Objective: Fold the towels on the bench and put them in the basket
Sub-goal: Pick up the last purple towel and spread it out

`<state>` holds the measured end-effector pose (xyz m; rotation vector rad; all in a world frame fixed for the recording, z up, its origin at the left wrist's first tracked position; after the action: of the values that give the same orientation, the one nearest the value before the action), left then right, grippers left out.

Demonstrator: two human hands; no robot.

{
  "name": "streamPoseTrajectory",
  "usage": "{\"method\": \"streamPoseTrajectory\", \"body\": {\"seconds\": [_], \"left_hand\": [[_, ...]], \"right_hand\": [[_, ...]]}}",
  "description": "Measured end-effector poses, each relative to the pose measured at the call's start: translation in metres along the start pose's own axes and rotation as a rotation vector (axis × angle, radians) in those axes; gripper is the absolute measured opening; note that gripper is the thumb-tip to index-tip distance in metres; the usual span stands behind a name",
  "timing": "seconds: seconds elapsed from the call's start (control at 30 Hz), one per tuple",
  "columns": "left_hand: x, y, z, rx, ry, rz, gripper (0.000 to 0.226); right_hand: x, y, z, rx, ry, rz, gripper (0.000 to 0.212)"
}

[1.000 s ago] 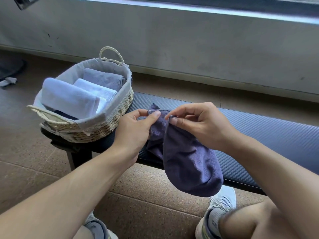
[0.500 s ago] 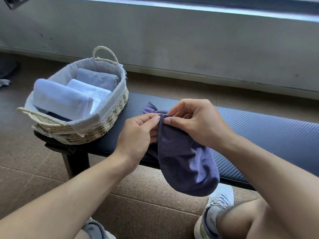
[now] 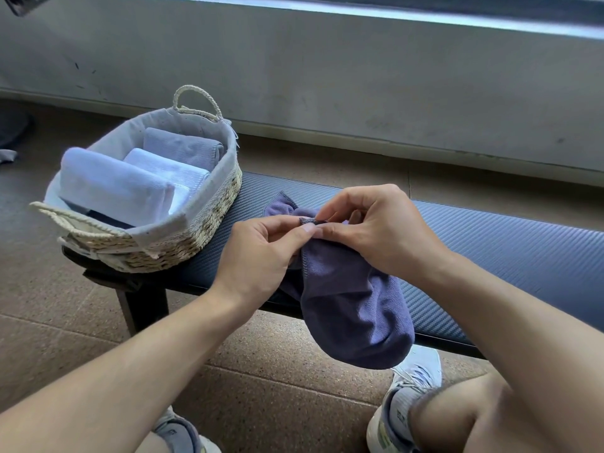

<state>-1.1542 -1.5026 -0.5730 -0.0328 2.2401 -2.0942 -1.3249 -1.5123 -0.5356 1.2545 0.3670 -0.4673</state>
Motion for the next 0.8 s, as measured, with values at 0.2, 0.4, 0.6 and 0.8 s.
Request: {"method": "streamPoseTrajectory", "body": {"seconds": [0.2, 0.4, 0.6, 0.8], "left_hand": [[-0.002, 0.003, 0.001, 0.03, -0.002, 0.04, 0.027], [-0.011, 0.01, 0.01, 0.019, -0.09, 0.219, 0.011], [-0.035, 0.023, 0.03, 0.048, -0.008, 0.73, 0.018], [-0.046, 0.024, 0.026, 0.082, -0.004, 0.961, 0.012]], "right_hand": [[0.0, -0.002, 0.0, 0.013, -0.003, 0.004, 0.015], [0.002, -0.009, 0.004, 0.034, 0.037, -0.095, 0.017], [-0.022, -0.047, 0.027, 0.108, 0.016, -0.369, 0.005], [-0.014, -0.075, 0.034, 0.097, 0.076, -0.482, 0.019]]}}
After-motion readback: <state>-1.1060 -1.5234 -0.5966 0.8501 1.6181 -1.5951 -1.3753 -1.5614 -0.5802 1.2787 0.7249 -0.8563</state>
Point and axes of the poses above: each hand's wrist, its own z-axis towards the middle knuckle, its own x-axis out of the palm, y = z × x, the point moved 4 cm from there along z, towards the middle knuckle, and after that the axes turned 11 degrees about -y, right-handed, at the moved point
